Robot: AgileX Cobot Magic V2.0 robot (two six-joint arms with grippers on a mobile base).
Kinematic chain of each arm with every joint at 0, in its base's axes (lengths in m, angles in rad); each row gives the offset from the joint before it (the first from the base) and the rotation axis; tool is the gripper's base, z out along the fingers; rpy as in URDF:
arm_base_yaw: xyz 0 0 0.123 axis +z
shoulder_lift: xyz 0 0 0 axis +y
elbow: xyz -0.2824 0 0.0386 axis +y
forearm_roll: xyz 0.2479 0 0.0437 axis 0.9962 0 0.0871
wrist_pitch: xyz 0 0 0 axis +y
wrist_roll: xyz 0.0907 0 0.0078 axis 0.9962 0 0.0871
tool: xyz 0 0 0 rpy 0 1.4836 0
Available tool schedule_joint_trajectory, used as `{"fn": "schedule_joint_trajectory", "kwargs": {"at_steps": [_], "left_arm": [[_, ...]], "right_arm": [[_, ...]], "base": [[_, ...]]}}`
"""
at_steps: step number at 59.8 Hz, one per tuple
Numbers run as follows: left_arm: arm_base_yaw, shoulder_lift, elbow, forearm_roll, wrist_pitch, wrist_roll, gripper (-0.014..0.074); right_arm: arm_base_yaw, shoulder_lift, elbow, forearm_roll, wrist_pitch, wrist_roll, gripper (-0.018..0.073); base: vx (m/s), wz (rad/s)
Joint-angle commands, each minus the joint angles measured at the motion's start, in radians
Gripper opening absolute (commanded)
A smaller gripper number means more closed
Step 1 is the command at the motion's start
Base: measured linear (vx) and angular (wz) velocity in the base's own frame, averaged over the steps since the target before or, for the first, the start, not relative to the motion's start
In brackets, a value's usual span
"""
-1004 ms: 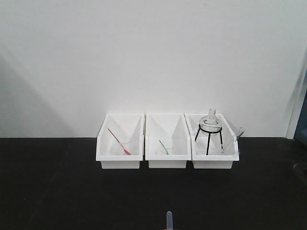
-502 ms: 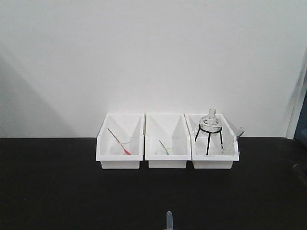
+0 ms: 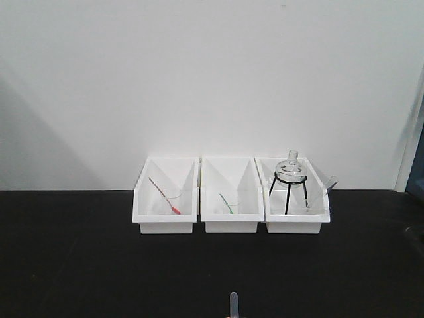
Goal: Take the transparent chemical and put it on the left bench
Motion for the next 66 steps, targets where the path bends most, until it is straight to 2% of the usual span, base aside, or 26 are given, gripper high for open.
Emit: {"fn": "schedule_joint_trajectory", "kwargs": {"at_steps": [1,9,20,26,34,66], "left_arm": [[-0.002,-0.019,0.016,-0.001,-0.078,-0.008,-0.0003],[-0.002,-0.019,0.016,-0.001,-0.078,-0.008,-0.0003],[-0.002,-0.019,0.016,-0.001,-0.078,-0.008,-0.0003],[-0.002,-0.019,0.016,-0.001,-0.078,-0.008,-0.0003],[-0.002,-0.019,0.016,-0.001,-0.078,-0.008,-0.0003],[-0.002,-0.019,0.016,-0.001,-0.078,-0.008,-0.0003]], "right_arm": [[-0.005,-0.077,0.067,0.032,-0.122,0.001,-0.0007],[-0.069,-0.193,0.181,-0.007,-0.117,0.072,-0.0007],[-0.179,-0.306,0.288,-0.027,-0.137,0.075,-0.0007],[-0.21,-0.348,0.336,-0.022,-0.187,0.079,-0.0007],[-0.209,-0.361,0.333,-0.047,-0.178,0.083,-0.0007],[-0.209,-0.361,0.333,-0.047,-0.173,0.083,-0.0007]], "base": [[0.0,0.0],[0.0,0.0],[0.0,0.0],[0.0,0.0],[0.0,0.0],[0.0,0.0]]}}
